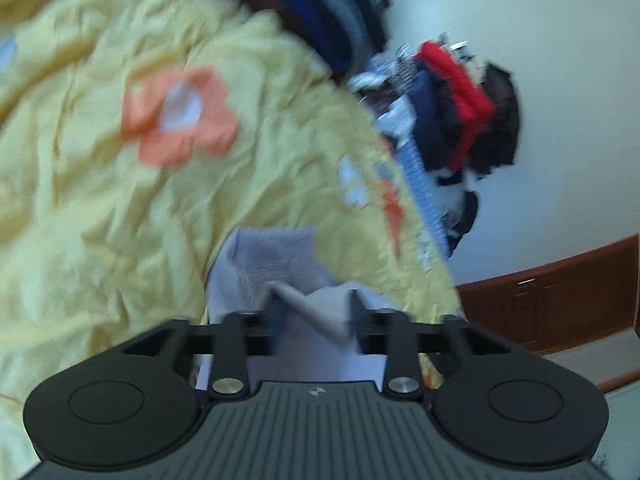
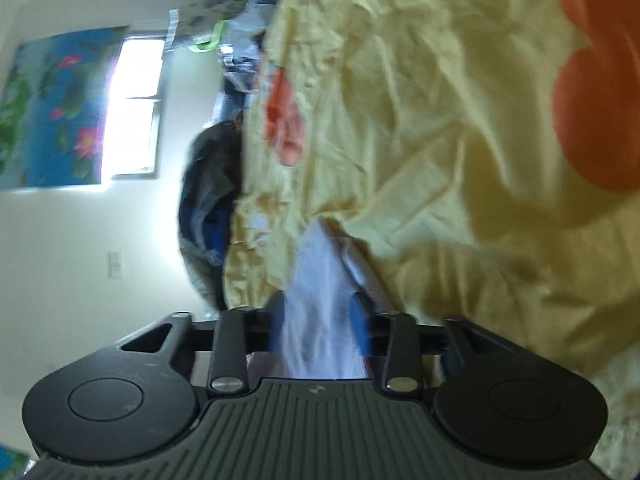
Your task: Fold small clothes
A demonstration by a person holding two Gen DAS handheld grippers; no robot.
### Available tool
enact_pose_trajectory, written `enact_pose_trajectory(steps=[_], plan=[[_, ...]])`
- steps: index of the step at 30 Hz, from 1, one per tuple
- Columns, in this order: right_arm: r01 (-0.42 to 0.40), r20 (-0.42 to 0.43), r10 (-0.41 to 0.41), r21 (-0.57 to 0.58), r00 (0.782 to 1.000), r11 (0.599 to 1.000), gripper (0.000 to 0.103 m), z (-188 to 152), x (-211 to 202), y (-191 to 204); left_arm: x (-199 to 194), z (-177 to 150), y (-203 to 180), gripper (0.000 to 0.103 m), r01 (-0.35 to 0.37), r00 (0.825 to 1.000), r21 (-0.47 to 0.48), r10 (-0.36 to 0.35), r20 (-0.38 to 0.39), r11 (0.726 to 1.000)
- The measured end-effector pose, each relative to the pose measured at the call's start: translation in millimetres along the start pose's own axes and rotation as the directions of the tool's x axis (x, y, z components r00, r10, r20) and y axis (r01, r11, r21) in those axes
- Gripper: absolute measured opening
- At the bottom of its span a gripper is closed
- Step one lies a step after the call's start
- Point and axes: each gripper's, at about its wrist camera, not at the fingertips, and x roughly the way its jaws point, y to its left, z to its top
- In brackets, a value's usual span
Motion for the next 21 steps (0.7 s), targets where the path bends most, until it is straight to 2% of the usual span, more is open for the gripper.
enact_pose_trajectory(steps=[1, 2, 4, 5, 6, 7, 8, 10, 11, 13, 14, 15, 16, 17, 18, 21], plan=[[0.006, 0.014, -0.006, -0.036, 1.0, 0.999, 0.041, 0, -3, 3, -9, 0, -6, 0.069, -0.014, 0.999, 0.039, 0.012, 0.042, 0.999], [0.007, 0.022, -0.006, -0.071, 1.0, 0.997, 0.041, 0, -5, 8, -18, -1, -11, 0.073, -0.027, 0.996, 0.081, 0.02, 0.087, 0.996], [0.0, 0.017, 0.002, -0.129, 1.0, 0.992, 0.041, 0, -6, 20, -30, -6, -22, 0.073, -0.03, 0.987, 0.149, 0.006, 0.161, 0.988], [-0.009, 0.007, 0.01, -0.157, 1.0, 0.988, 0.041, -2, -4, 27, -30, -10, -28, 0.073, -0.007, 0.985, 0.184, -0.025, 0.171, 0.983], [-0.016, -0.009, 0.015, -0.182, 1.0, 0.983, 0.041, -8, -3, 33, -25, -14, -33, 0.073, 0.01, 0.988, 0.218, -0.044, 0.151, 0.976], [-0.017, -0.031, 0.011, -0.206, 0.999, 0.978, 0.041, -9, 4, 40, -14, -19, -41, 0.073, -0.009, 0.991, 0.261, -0.026, 0.128, 0.965], [-0.007, -0.053, -0.005, -0.231, 0.999, 0.973, 0.041, -12, 11, 45, -2, -25, -49, 0.073, -0.062, 0.992, 0.311, 0.023, 0.127, 0.948], [0.03, -0.074, -0.053, -0.273, 0.996, 0.962, 0.041, -15, 29, 56, 26, -36, -59, 0.073, -0.171, 0.983, 0.414, 0.128, 0.128, 0.894], [0.048, -0.077, -0.072, -0.285, 0.994, 0.957, 0.041, -17, 34, 57, 42, -37, -59, 0.073, -0.214, 0.976, 0.437, 0.178, 0.123, 0.874], [0.105, -0.069, -0.133, -0.309, 0.989, 0.945, 0.044, -15, 46, 58, 63, -37, -52, 0.073, -0.273, 0.962, 0.446, 0.255, 0.102, 0.853], [0.171, -0.04, -0.194, -0.323, 0.98, 0.931, 0.041, -13, 51, 57, 73, -36, -48, 0.073, -0.284, 0.958, 0.447, 0.274, 0.088, 0.848], [0.231, -0.003, -0.246, -0.338, 0.969, 0.912, 0.026, -11, 51, 55, 76, -37, -48, 0.073, -0.286, 0.958, 0.477, 0.261, 0.119, 0.831], [0.248, 0.019, -0.256, -0.33, 0.966, 0.911, 0.018, -8, 50, 50, 80, -36, -49, 0.073, -0.292, 0.956, 0.49, 0.268, 0.12, 0.821], [0.256, 0.021, -0.262, -0.294, 0.965, 0.921, 0.005, -3, 47, 41, 85, -35, -49, 0.073, -0.294, 0.955, 0.484, 0.268, 0.125, 0.824], [0.263, 0.018, -0.268, -0.258, 0.963, 0.93, 0.002, 0, 46, 32, 87, -33, -49, 0.073, -0.3, 0.954, 0.473, 0.269, 0.134, 0.828], [0.24, 0.027, -0.242, -0.26, 0.97, 0.935, 0.002, -3, 42, 26, 95, -37, -56, 0.073, -0.343, 0.938, 0.496, 0.312, 0.147, 0.797]])
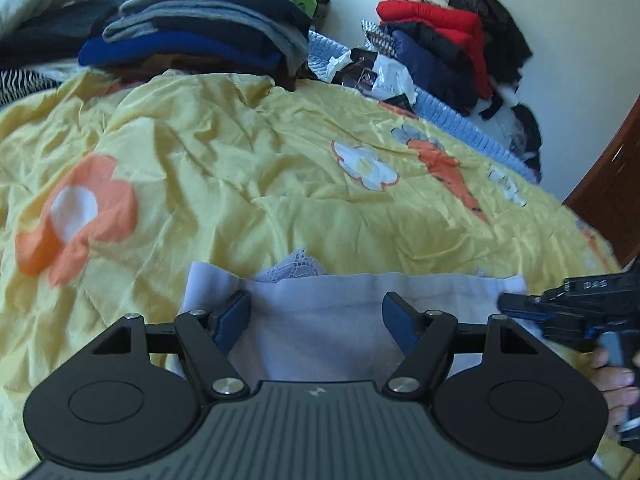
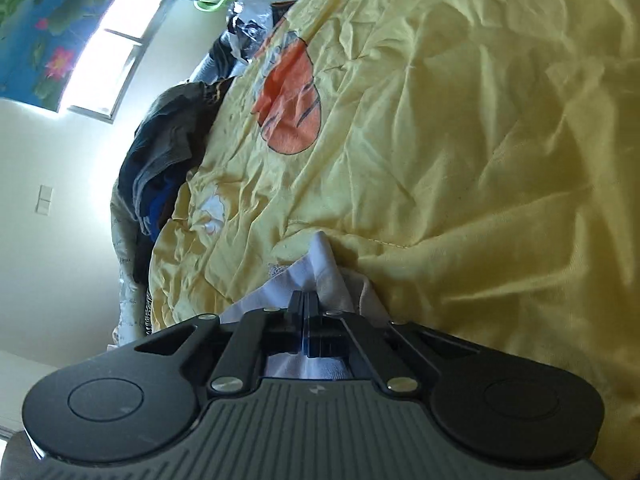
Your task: Fold small clothes
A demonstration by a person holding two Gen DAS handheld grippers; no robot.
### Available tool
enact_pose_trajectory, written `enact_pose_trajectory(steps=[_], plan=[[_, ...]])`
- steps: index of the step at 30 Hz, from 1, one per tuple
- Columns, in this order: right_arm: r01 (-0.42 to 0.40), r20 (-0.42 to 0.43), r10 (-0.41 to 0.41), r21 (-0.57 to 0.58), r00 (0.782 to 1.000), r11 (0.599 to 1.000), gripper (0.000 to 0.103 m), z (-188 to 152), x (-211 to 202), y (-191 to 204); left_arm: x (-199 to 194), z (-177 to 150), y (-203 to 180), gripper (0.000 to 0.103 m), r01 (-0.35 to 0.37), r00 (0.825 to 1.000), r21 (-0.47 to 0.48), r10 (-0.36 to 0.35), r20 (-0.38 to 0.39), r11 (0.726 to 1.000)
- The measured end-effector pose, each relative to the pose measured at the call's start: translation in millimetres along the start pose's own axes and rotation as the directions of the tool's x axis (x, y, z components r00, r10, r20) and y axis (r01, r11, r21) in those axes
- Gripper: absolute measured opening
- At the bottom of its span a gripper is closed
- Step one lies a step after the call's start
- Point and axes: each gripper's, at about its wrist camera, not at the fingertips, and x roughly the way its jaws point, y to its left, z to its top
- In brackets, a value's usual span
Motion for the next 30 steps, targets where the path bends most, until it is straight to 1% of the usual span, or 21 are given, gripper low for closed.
enact_pose_trajectory(steps=[1, 2, 3, 4, 5, 6, 7, 8, 9, 12, 13, 14, 15, 16, 18, 20, 22, 24, 26, 28, 30], plan=[[0.019, 0.001, -0.019, -0.003, 1.0, 1.0, 0.002, -2, -3, 4, -2, 2, -4, 0.073, -0.019, 1.0, 0.002, 0.019, -0.015, 1.0], [0.043, 0.001, -0.043, 0.0, 0.999, 0.999, 0.008, -5, -8, 8, -10, 1, -6, 0.073, -0.028, 0.999, -0.006, 0.028, -0.016, 1.0], [0.05, 0.012, -0.049, -0.007, 0.999, 0.999, 0.022, -9, -16, 15, -23, -3, -9, 0.073, -0.007, 1.0, -0.018, 0.007, 0.008, 1.0], [0.026, 0.028, -0.025, -0.044, 0.999, 0.999, 0.028, -17, -28, 23, -41, -10, -13, 0.074, 0.038, 0.999, -0.017, -0.038, 0.034, 0.999], [0.004, 0.038, -0.001, -0.096, 0.999, 0.995, 0.043, -27, -43, 31, -57, -17, -17, 0.074, 0.091, 0.995, -0.006, -0.09, 0.053, 0.996], [-0.03, 0.033, 0.035, -0.14, 0.999, 0.99, 0.052, -39, -56, 37, -71, -28, -23, 0.074, 0.141, 0.988, 0.011, -0.142, 0.069, 0.99], [-0.069, 0.014, 0.072, -0.167, 0.997, 0.984, 0.054, -51, -66, 42, -81, -39, -29, 0.074, 0.168, 0.983, 0.032, -0.17, 0.071, 0.985], [-0.1, -0.018, 0.098, -0.186, 0.995, 0.977, 0.055, -64, -73, 44, -87, -51, -35, 0.074, 0.175, 0.982, 0.057, -0.179, 0.063, 0.983], [-0.102, -0.049, 0.094, -0.206, 0.994, 0.973, 0.054, -78, -77, 44, -91, -62, -40, 0.074, 0.166, 0.984, 0.081, -0.17, 0.053, 0.983], [-0.005, -0.071, -0.017, -0.308, 0.997, 0.951, 0.054, -114, -83, 43, -90, -93, -47, 0.074, 0.089, 0.995, 0.148, -0.093, 0.024, 0.985], [0.029, -0.062, -0.052, -0.33, 0.997, 0.943, 0.057, -123, -85, 38, -87, -101, -46, 0.074, 0.078, 0.997, 0.157, -0.081, 0.008, 0.985], [0.055, -0.049, -0.076, -0.341, 0.996, 0.939, 0.049, -129, -87, 33, -82, -108, -47, 0.074, 0.057, 0.998, 0.175, -0.057, -0.004, 0.983], [0.045, -0.031, -0.059, -0.338, 0.998, 0.94, 0.047, -134, -89, 24, -76, -115, -48, 0.075, 0.031, 0.999, 0.213, -0.034, 0.01, 0.977], [0.016, -0.013, -0.021, -0.328, 1.0, 0.945, 0.047, -137, -94, 16, -75, -122, -52, 0.079, 0.011, 0.998, 0.259, -0.026, 0.055, 0.966], [-0.014, -0.003, 0.014, -0.311, 1.0, 0.95, 0.043, -135, -96, 7, -70, -134, -63, 0.083, -0.051, 0.995, 0.348, 0.019, 0.095, 0.936], [0.002, -0.009, -0.005, -0.271, 1.0, 0.963, 0.043, -132, -95, 9, -73, -130, -69, 0.083, -0.071, 0.996, 0.321, 0.05, 0.073, 0.944], [0.063, -0.005, -0.066, -0.269, 0.998, 0.961, 0.046, -134, -102, 21, -91, -127, -71, 0.083, -0.089, 0.995, 0.256, 0.073, 0.07, 0.963], [0.039, 0.009, -0.038, -0.323, 0.999, 0.946, 0.048, -148, -118, 38, -122, -136, -74, 0.084, -0.034, 0.992, 0.235, 0.004, 0.127, 0.971], [-0.027, -0.002, 0.029, -0.377, 1.0, 0.926, 0.058, -166, -131, 48, -141, -150, -80, 0.084, 0.012, 0.989, 0.253, -0.049, 0.139, 0.967], [-0.036, -0.017, 0.032, -0.398, 0.999, 0.917, 0.059, -178, -134, 50, -140, -163, -84, 0.084, 0.044, 0.993, 0.274, -0.072, 0.093, 0.961], [0.016, -0.029, -0.031, -0.414, 0.999, 0.91, 0.055, -185, -123, 45, -126, -172, -83, 0.084, 0.03, 0.999, 0.266, -0.041, 0.034, 0.964]])
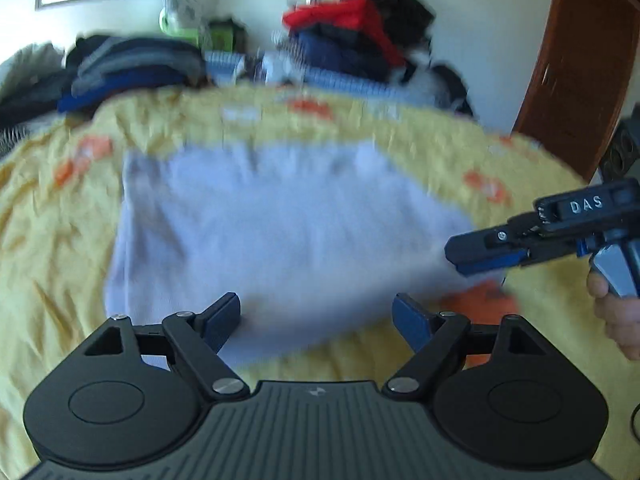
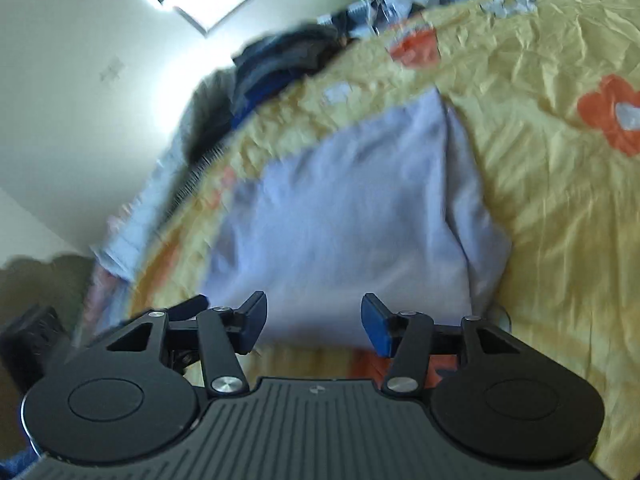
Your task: Fold small clothes
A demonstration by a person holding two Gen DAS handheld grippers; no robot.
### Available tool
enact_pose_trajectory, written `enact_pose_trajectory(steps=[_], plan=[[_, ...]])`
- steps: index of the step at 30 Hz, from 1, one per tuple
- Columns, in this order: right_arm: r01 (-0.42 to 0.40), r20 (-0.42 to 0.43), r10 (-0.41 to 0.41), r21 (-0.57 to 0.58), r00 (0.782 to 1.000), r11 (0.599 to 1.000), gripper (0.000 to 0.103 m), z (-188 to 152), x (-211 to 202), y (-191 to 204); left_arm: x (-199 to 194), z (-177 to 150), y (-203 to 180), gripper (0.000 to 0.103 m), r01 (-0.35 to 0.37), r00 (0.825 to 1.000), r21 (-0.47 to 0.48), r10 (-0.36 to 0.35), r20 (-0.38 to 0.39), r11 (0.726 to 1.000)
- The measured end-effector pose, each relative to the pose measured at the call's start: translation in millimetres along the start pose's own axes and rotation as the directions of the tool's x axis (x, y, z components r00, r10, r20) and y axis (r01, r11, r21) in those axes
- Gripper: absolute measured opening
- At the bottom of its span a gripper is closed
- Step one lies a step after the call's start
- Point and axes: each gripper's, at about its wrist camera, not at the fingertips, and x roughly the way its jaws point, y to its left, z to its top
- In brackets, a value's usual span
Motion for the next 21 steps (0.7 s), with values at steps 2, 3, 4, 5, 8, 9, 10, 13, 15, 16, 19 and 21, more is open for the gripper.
enact_pose_trajectory(steps=[2, 3, 4, 5, 8, 9, 10, 13, 15, 16, 19, 21], plan=[[0.036, -0.031, -0.036, 0.004, 0.999, 0.999, 0.047, -6, 14, -11, 8, -9, 5, 0.084, -0.022, 0.999, 0.001, 0.022, 0.026, 1.0], [0.009, -0.002, -0.009, 0.016, 1.0, 1.0, 0.047, -8, 13, -18, 10, -8, 8, 0.084, -0.027, 0.999, -0.012, 0.027, 0.02, 1.0], [-0.015, -0.005, 0.015, 0.056, 1.0, 0.998, 0.046, -7, 10, -24, 8, -6, 11, 0.084, -0.013, 1.0, -0.037, 0.013, 0.016, 0.999], [-0.025, -0.013, 0.027, 0.099, 1.0, 0.995, 0.046, -5, 8, -28, 3, -2, 14, 0.084, 0.0, 1.0, -0.079, 0.001, 0.012, 0.997], [-0.062, 0.005, 0.062, 0.163, 0.998, 0.985, 0.054, 1, -11, -34, -26, 3, 33, 0.085, 0.024, 0.996, -0.209, -0.005, 0.089, 0.978], [-0.084, 0.03, 0.08, 0.18, 0.996, 0.98, 0.061, 4, -18, -39, -35, 3, 45, 0.085, 0.031, 0.994, -0.269, 0.0, 0.113, 0.963], [-0.095, 0.052, 0.086, 0.205, 0.995, 0.974, 0.062, 8, -26, -46, -40, 1, 59, 0.085, 0.041, 0.993, -0.342, 0.001, 0.121, 0.939], [-0.074, 0.073, 0.053, 0.315, 0.996, 0.946, 0.06, 20, -35, -77, -38, -13, 111, 0.085, 0.107, 0.994, -0.624, -0.064, 0.091, 0.774], [-0.048, 0.043, 0.034, 0.384, 0.998, 0.922, 0.06, 23, -30, -96, -30, -27, 133, 0.085, 0.125, 0.991, -0.751, -0.113, 0.068, 0.648], [-0.057, 0.013, 0.057, 0.41, 0.998, 0.91, 0.059, 23, -24, -101, -30, -32, 136, 0.086, 0.157, 0.987, -0.765, -0.13, 0.096, 0.625], [-0.097, -0.052, 0.132, 0.432, 0.99, 0.897, 0.06, 18, -5, -101, -24, -32, 136, 0.086, 0.191, 0.978, -0.781, -0.182, 0.1, 0.595], [-0.119, -0.076, 0.17, 0.442, 0.983, 0.889, 0.062, 17, 4, -98, -14, -28, 136, 0.089, 0.219, 0.968, -0.799, -0.228, 0.105, 0.56]])
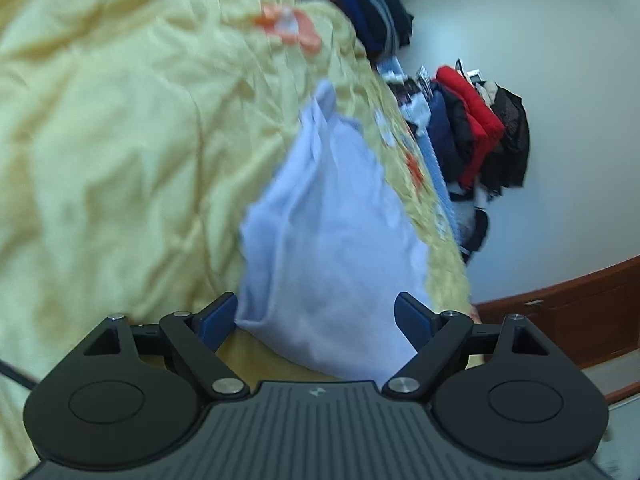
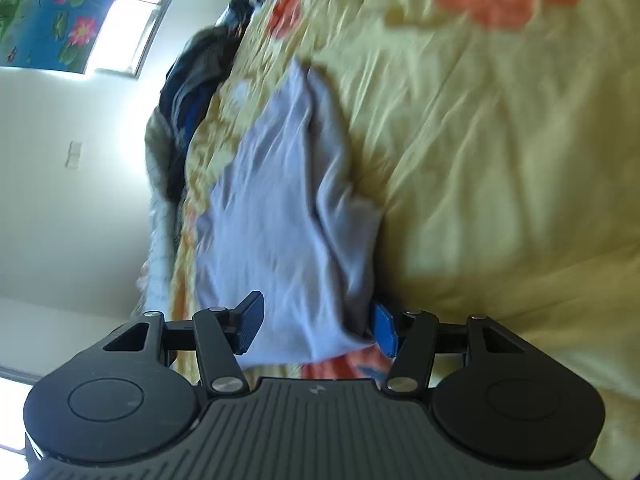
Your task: Fold small clothes
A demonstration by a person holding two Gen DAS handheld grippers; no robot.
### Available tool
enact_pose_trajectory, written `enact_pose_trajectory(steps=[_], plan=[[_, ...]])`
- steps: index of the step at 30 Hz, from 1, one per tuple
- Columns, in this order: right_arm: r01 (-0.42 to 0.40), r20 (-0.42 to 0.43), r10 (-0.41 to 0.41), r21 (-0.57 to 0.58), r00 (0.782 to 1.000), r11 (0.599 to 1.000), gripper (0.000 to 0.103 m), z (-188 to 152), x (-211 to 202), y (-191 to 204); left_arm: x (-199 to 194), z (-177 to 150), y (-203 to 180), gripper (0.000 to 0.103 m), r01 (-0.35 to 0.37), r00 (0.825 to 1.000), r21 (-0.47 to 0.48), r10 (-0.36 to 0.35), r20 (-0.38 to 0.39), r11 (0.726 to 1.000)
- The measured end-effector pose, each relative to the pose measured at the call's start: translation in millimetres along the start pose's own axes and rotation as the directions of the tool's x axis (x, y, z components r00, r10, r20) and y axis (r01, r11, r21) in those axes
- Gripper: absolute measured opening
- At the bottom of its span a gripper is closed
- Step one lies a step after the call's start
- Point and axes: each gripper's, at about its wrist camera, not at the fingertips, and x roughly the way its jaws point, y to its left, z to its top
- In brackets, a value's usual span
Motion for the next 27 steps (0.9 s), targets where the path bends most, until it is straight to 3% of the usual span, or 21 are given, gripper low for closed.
enact_pose_trajectory(steps=[2, 4, 5, 6, 7, 8, 10, 16, 20, 24, 27], plan=[[-0.009, -0.013, 0.009, 0.005, 1.0, 1.0, 0.062, -1, 5, 4, 8, 4, -4, 0.096, 0.007, 1.0, -0.007, -0.007, -0.011, 1.0], [-0.018, -0.026, 0.019, 0.014, 0.999, 1.0, 0.06, 1, 10, 8, 16, 8, -6, 0.096, 0.009, 1.0, -0.028, -0.009, -0.026, 1.0], [-0.018, -0.028, 0.019, 0.014, 0.999, 1.0, 0.049, 2, 12, 9, 18, 8, -7, 0.095, 0.002, 1.0, -0.032, -0.003, -0.026, 0.999], [0.004, -0.028, -0.003, 0.007, 1.0, 1.0, 0.032, 3, 14, 11, 20, 8, -10, 0.091, -0.012, 1.0, -0.02, 0.012, -0.025, 1.0], [0.034, -0.024, -0.034, -0.002, 0.999, 0.999, 0.023, 3, 14, 11, 22, 7, -14, 0.062, -0.043, 0.999, 0.001, 0.043, -0.027, 0.999], [0.053, -0.025, -0.053, -0.008, 0.998, 0.999, 0.019, 2, 16, 11, 25, 7, -16, 0.024, -0.087, 0.995, 0.023, 0.088, -0.045, 0.996], [0.04, -0.011, -0.04, -0.005, 0.999, 0.999, 0.018, 0, 17, 9, 31, 7, -12, 0.011, -0.144, 0.986, 0.032, 0.146, -0.084, 0.989], [0.042, 0.037, -0.04, -0.055, 0.999, 0.998, 0.015, -7, 5, 19, 27, 13, -25, 0.01, -0.153, 0.982, 0.085, 0.161, -0.099, 0.985], [-0.002, 0.049, 0.007, -0.103, 0.999, 0.995, 0.014, -17, -18, 39, -2, 13, -38, 0.009, -0.08, 0.991, 0.111, 0.091, -0.101, 0.991], [-0.042, 0.038, 0.046, -0.107, 0.998, 0.993, 0.014, -50, -52, 37, -41, -11, -35, 0.009, -0.032, 0.99, 0.113, 0.047, -0.133, 0.993], [-0.049, 0.028, 0.051, -0.057, 0.998, 0.997, 0.014, -87, -77, 13, -61, -41, -18, 0.009, -0.051, 0.986, 0.113, 0.069, -0.155, 0.992]])
